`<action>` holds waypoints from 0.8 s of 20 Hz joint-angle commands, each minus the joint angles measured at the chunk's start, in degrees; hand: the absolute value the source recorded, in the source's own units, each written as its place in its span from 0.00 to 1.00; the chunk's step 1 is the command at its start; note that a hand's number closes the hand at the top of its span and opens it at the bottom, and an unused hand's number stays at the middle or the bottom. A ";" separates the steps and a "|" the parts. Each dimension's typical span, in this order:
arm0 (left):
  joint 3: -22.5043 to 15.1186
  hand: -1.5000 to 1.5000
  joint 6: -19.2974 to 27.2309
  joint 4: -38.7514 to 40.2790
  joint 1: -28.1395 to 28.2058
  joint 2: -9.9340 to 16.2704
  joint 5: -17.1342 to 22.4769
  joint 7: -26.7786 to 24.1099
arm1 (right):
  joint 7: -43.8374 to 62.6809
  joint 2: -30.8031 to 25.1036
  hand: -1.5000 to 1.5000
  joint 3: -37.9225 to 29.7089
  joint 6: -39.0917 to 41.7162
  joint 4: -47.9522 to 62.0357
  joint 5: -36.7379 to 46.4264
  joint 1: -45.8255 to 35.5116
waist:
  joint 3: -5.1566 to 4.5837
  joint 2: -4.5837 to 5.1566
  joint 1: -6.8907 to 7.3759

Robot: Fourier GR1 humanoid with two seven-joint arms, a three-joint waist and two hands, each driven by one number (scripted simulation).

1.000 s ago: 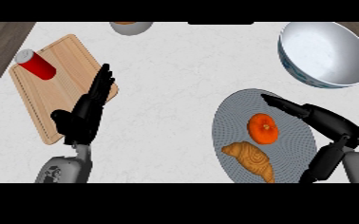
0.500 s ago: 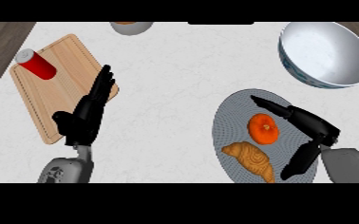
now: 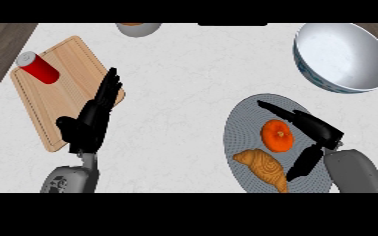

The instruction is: Pick the squash from the placemat and place it in the bowl

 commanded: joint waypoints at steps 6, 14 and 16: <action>2.34 0.50 -1.21 0.79 -3.42 1.17 0.72 2.58 | -12.32 -0.98 1.00 7.91 -4.95 -0.03 8.88 0.84 | 0.02 0.01 -0.01; 0.79 0.50 0.17 -1.00 1.46 -0.70 -1.12 0.29 | -16.59 -4.76 1.00 4.76 -2.45 -1.63 4.50 5.88 | -0.02 -0.12 -0.33; 1.59 0.50 -0.36 -0.90 1.78 0.10 -0.76 -0.41 | -12.84 -8.47 1.00 1.10 2.89 -8.49 -0.85 8.03 | -0.06 -0.28 -0.80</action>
